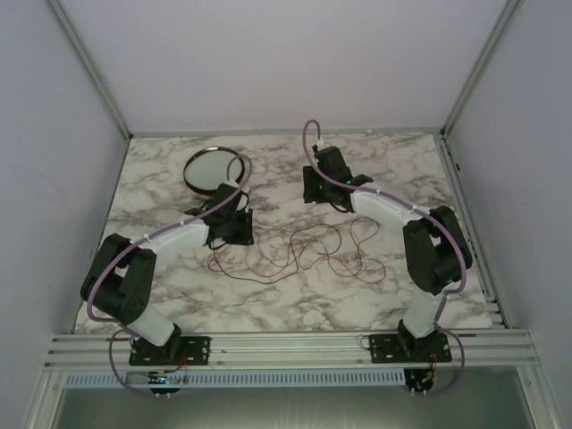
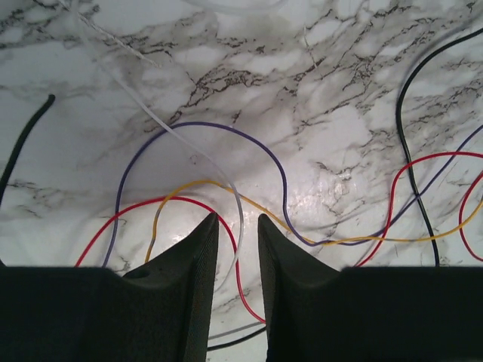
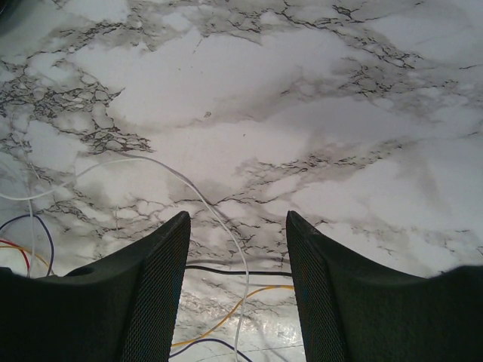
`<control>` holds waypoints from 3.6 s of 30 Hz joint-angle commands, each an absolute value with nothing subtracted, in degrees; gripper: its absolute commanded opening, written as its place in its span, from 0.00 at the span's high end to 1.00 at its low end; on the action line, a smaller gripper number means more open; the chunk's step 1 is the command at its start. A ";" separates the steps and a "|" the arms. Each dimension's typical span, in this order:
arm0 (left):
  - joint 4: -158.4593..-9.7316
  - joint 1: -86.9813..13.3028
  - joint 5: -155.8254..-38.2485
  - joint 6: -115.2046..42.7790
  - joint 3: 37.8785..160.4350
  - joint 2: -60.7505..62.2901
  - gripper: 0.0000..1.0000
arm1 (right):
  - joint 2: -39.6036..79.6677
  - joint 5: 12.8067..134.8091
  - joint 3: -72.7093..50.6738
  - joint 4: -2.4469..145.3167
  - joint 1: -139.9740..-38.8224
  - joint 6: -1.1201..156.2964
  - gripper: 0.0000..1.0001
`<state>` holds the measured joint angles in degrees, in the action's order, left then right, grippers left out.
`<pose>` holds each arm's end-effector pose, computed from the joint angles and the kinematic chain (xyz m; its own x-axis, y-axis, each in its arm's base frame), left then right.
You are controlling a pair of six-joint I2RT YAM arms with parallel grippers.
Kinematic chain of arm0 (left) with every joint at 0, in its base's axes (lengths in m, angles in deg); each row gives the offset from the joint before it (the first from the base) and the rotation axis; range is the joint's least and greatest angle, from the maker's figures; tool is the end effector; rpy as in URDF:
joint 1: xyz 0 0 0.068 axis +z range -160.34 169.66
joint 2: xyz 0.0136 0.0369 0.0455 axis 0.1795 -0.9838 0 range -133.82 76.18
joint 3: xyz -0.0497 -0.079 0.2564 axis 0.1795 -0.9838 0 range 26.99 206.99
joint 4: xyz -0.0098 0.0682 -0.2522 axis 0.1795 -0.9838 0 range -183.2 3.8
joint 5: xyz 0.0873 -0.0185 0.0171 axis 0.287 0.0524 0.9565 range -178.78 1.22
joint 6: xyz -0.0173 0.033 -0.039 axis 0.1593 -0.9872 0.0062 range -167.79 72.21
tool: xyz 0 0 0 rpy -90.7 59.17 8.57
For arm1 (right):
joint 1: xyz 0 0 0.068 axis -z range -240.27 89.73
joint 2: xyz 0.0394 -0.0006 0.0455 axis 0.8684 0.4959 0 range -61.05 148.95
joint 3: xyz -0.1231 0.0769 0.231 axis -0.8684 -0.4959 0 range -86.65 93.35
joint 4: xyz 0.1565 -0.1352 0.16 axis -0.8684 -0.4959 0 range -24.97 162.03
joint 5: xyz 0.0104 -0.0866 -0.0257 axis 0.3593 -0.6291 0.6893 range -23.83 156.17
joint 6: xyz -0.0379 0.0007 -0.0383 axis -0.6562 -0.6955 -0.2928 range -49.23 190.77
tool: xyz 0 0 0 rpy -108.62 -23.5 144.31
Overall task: Zip-tie the wires
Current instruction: Straighten the cable at the center of the board.
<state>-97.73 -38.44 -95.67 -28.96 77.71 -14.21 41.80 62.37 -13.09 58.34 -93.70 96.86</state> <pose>0.2777 -0.1531 0.1821 -0.8229 0.0762 -0.5630 0.2835 0.9138 -0.2908 0.3367 0.2195 0.2288 -0.7350 0.0406 -0.6768 -0.2073 0.9370 0.2812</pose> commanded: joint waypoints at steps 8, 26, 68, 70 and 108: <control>-96.77 -39.11 -93.92 -31.52 79.47 -17.04 0.76 | 40.14 61.59 -12.48 58.65 -94.20 96.79 0.46; -103.19 -40.32 -90.13 -35.37 82.77 -15.11 1.00 | 39.41 63.46 -14.34 57.75 -94.73 96.92 0.46; -110.32 -40.31 -90.51 -36.38 86.87 -7.65 1.00 | 39.46 58.83 -15.86 44.05 -98.69 97.40 1.00; -111.78 -40.23 -92.10 -36.94 87.75 -6.77 1.00 | 37.33 57.61 -16.03 41.67 -98.60 97.49 1.00; -113.21 -26.77 -92.38 -40.59 76.58 -7.64 1.00 | 18.74 49.42 -38.84 25.80 -95.93 110.45 1.00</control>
